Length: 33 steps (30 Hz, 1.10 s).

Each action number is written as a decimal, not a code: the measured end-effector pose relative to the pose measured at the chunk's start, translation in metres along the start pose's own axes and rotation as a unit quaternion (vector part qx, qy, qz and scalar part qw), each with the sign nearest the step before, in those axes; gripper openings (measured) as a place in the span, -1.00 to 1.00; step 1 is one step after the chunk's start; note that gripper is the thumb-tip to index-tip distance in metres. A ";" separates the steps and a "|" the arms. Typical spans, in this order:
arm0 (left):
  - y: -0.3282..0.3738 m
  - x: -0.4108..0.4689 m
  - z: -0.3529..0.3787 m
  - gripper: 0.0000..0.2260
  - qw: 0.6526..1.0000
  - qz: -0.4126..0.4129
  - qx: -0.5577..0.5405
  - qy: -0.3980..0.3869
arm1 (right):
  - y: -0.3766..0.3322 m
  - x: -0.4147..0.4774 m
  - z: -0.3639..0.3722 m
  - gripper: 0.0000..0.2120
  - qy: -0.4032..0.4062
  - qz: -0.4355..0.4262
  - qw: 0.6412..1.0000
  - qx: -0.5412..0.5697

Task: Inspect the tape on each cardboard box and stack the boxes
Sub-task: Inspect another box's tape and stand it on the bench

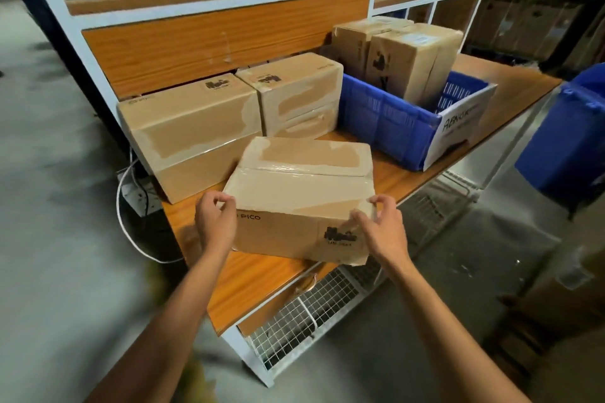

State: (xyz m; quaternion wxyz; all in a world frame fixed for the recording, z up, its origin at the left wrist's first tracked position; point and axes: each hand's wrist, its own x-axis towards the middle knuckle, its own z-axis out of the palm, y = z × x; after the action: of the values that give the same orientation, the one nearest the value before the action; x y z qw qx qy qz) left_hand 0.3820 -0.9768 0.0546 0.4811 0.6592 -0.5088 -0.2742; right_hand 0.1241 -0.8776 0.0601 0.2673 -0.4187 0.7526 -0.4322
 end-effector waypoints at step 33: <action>0.086 0.160 0.064 -0.01 0.587 0.306 0.520 -0.540 | -0.168 0.107 0.105 -0.32 -0.286 -0.078 0.813 -0.502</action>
State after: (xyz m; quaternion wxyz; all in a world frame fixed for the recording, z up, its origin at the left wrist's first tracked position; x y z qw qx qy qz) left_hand 0.3454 -1.1503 0.1287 -0.2514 0.3334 -0.9026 -0.1045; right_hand 0.2174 -1.0605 0.1521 0.1886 -0.6566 0.7195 0.1253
